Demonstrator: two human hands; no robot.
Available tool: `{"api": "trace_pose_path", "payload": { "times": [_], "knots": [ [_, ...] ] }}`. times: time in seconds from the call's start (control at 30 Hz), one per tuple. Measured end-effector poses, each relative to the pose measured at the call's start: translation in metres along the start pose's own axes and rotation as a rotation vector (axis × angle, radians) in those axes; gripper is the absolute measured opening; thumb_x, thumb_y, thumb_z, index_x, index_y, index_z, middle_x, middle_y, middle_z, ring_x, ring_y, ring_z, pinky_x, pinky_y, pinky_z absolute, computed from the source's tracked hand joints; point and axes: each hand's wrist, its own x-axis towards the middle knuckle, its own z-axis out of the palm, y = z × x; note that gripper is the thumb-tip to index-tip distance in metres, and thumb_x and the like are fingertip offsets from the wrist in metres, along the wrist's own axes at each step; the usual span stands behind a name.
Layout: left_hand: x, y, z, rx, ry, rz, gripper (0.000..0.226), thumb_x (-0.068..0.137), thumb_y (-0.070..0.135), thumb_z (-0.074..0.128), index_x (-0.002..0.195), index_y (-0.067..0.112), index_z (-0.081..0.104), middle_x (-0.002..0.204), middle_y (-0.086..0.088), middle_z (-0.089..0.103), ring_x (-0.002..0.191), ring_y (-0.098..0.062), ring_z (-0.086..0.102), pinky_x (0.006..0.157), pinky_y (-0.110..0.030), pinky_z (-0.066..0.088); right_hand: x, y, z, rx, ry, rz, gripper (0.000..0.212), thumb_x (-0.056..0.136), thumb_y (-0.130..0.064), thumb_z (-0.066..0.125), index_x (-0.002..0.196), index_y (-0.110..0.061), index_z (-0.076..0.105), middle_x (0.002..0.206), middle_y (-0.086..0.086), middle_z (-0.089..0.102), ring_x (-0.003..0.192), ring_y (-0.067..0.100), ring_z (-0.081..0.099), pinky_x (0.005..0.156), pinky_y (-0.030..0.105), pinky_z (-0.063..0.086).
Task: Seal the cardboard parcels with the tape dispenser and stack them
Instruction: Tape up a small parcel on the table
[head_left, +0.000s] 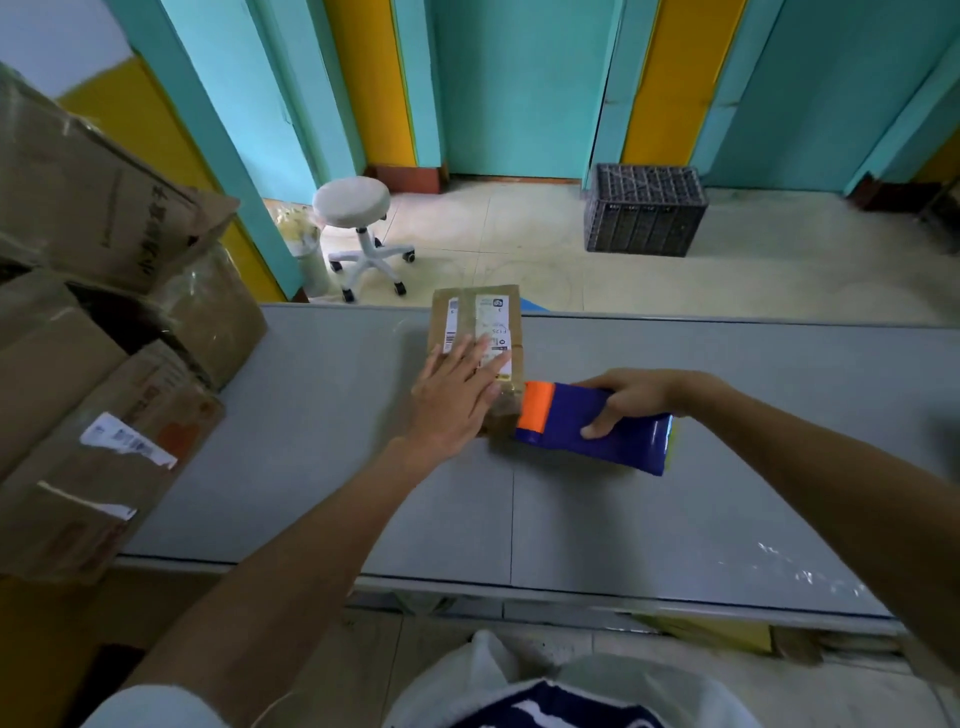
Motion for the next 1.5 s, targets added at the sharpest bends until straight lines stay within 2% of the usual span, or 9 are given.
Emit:
{"api": "trace_pose_path", "payload": {
  "times": [0.17,0.3,0.47,0.6,0.87,1.0,1.17,1.27,1.5],
  "knots": [
    [0.001,0.003,-0.002,-0.015,-0.006,0.001,0.063,0.090,0.051,-0.002,0.146,0.033,0.019,0.156,0.004,0.013,0.145,-0.014,0.003,0.116,-0.038,-0.003,-0.004,0.002,-0.002,0.119,-0.048,0.027,0.043,0.082,-0.019,0.069,0.121,-0.028,0.053,0.113,0.002,0.064,0.100,0.023,0.061,0.080,0.034,0.051],
    [0.000,0.004,-0.003,-0.007,-0.014,-0.018,0.046,0.101,0.039,0.017,0.146,0.033,0.019,0.157,0.005,0.012,0.145,-0.013,0.002,0.117,-0.037,-0.004,-0.001,-0.024,-0.017,-0.306,-0.006,0.023,0.066,0.083,-0.026,0.068,0.141,-0.033,0.036,0.132,0.000,0.051,0.117,0.024,0.050,0.096,0.042,0.044],
    [0.002,0.002,-0.001,-0.013,0.013,-0.016,0.056,0.096,0.050,0.007,0.145,0.032,0.025,0.155,0.004,0.019,0.144,-0.015,0.009,0.115,-0.034,-0.004,-0.011,-0.043,-0.014,-0.616,0.065,-0.001,0.068,0.085,-0.023,0.066,0.144,-0.028,0.031,0.135,0.004,0.048,0.119,0.025,0.047,0.088,0.039,0.044],
    [0.003,0.006,0.000,-0.010,-0.004,0.037,0.065,0.088,0.051,-0.002,0.145,0.034,0.027,0.155,0.006,0.021,0.144,-0.013,0.010,0.115,-0.034,-0.002,0.004,-0.042,-0.004,-1.081,0.238,-0.016,0.061,0.082,-0.029,0.064,0.137,-0.023,0.039,0.119,0.006,0.057,0.097,0.023,0.058,0.070,0.031,0.050],
    [0.006,0.007,-0.008,-0.100,-0.043,-0.011,0.078,0.077,0.072,0.004,0.145,0.038,0.023,0.156,0.009,0.013,0.144,-0.011,0.003,0.114,-0.038,-0.007,0.011,-0.016,-0.014,-0.576,0.158,0.061,0.077,0.085,-0.035,0.065,0.148,-0.031,0.021,0.141,0.004,0.044,0.121,0.027,0.046,0.084,0.036,0.042],
    [0.011,0.014,-0.013,-0.051,-0.008,-0.047,0.072,0.078,0.074,0.042,0.139,0.036,0.037,0.149,0.004,0.027,0.138,-0.016,0.018,0.112,-0.039,0.006,0.001,0.013,-0.009,-0.387,0.248,0.077,0.078,0.085,-0.037,0.064,0.148,-0.034,0.018,0.139,0.005,0.045,0.119,0.027,0.047,0.088,0.036,0.041],
    [0.023,0.018,-0.016,-0.011,-0.059,-0.060,0.073,0.076,0.065,0.056,0.140,0.040,0.031,0.138,-0.003,0.025,0.133,-0.021,0.018,0.109,-0.064,0.010,-0.012,0.034,-0.009,-0.272,0.381,0.053,0.077,0.087,-0.036,0.064,0.148,-0.034,0.017,0.135,0.005,0.050,0.115,0.026,0.051,0.087,0.037,0.043],
    [0.024,0.018,-0.010,0.007,-0.018,-0.049,0.067,0.077,0.058,0.058,0.139,0.040,0.036,0.136,-0.007,0.028,0.132,-0.025,0.020,0.108,-0.066,0.008,-0.012,0.039,-0.005,-0.160,0.479,0.029,0.079,0.086,-0.035,0.065,0.148,-0.034,0.017,0.135,0.005,0.051,0.113,0.026,0.053,0.088,0.038,0.046],
    [0.024,0.004,0.011,0.227,0.196,0.038,0.067,0.068,0.067,0.051,0.126,0.034,0.053,0.111,-0.012,0.040,0.100,-0.029,0.038,0.079,-0.063,0.047,-0.011,0.032,0.017,-0.024,0.659,-0.104,0.081,0.087,-0.035,0.064,0.148,-0.039,0.012,0.130,0.003,0.055,0.107,0.023,0.057,0.086,0.041,0.052]
  ]
}}
